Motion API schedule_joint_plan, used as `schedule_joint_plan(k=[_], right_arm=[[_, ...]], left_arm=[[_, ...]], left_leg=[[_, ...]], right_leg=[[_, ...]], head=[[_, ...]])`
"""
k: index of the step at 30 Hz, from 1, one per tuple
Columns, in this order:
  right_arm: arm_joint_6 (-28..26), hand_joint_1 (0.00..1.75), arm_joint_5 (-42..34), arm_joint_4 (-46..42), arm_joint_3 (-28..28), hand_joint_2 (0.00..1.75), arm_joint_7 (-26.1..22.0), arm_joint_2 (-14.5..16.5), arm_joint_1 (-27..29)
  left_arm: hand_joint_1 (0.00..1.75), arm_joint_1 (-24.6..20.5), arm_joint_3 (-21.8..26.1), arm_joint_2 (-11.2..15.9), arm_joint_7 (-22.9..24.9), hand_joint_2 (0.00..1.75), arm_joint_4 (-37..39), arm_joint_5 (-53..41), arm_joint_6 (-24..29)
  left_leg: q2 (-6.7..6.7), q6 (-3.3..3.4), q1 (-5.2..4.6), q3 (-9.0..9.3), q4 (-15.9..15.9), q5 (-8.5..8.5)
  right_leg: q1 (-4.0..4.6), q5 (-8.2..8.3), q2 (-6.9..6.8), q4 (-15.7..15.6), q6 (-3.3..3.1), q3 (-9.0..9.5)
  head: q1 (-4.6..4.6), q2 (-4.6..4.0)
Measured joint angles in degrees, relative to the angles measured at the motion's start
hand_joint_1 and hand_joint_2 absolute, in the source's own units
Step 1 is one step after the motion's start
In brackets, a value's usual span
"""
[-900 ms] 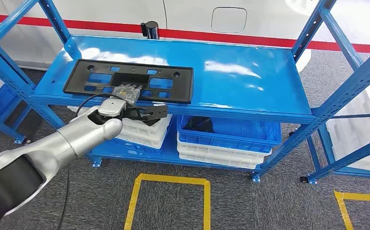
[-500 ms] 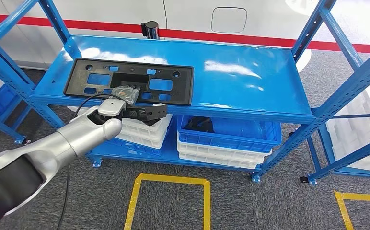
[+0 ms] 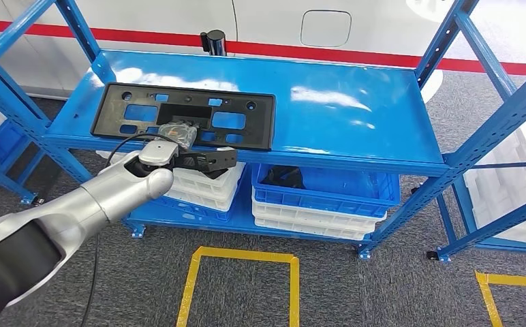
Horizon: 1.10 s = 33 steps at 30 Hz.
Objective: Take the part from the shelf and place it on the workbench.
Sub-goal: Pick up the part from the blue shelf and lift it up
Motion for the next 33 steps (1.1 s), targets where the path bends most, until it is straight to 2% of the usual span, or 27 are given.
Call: schedule_joint_plan(k=[2, 3, 6, 7, 33], right_arm=[[0.0, 0.00, 0.0, 0.0, 0.0, 1.75, 0.0, 0.0, 0.0], [0.0, 0.00, 0.0, 0.0, 0.0, 1.75, 0.0, 0.0, 0.0], [0.0, 0.00, 0.0, 0.0, 0.0, 1.75, 0.0, 0.0, 0.0], [0.0, 0.00, 0.0, 0.0, 0.0, 1.75, 0.0, 0.0, 0.0], [-0.5, 0.00, -0.6, 0.0, 0.0, 1.75, -0.8, -0.4, 0.0]], left_arm=[[0.00, 0.0, 0.0, 0.0, 0.0, 1.75, 0.0, -0.1, 0.1], [0.31, 0.0, 0.0, 0.0, 0.1, 1.75, 0.1, -0.2, 0.1], [1.62, 0.0, 0.0, 0.0, 0.1, 1.75, 0.2, -0.3, 0.1], [1.75, 0.0, 0.0, 0.0, 0.1, 1.75, 0.2, -0.3, 0.1], [1.75, -0.6, 0.1, 0.0, -0.3, 1.75, 0.3, -0.7, -0.7]], left_leg=[[0.00, 0.00, 0.00, 0.00, 0.0, 0.00], [0.00, 0.00, 0.00, 0.00, 0.0, 0.00], [0.00, 0.00, 0.00, 0.00, 0.0, 0.00], [0.00, 0.00, 0.00, 0.00, 0.0, 0.00], [0.21, 0.11, -0.04, 0.44, 0.0, -0.08]], right_leg=[[0.00, 0.00, 0.00, 0.0, 0.00, 0.00], [0.00, 0.00, 0.00, 0.0, 0.00, 0.00], [0.00, 0.00, 0.00, 0.0, 0.00, 0.00], [0.00, 0.00, 0.00, 0.0, 0.00, 0.00], [0.00, -0.01, 0.10, 0.0, 0.00, 0.38]], head=[[0.00, 0.00], [0.00, 0.00], [0.00, 0.00], [0.00, 0.00], [0.00, 0.00]])
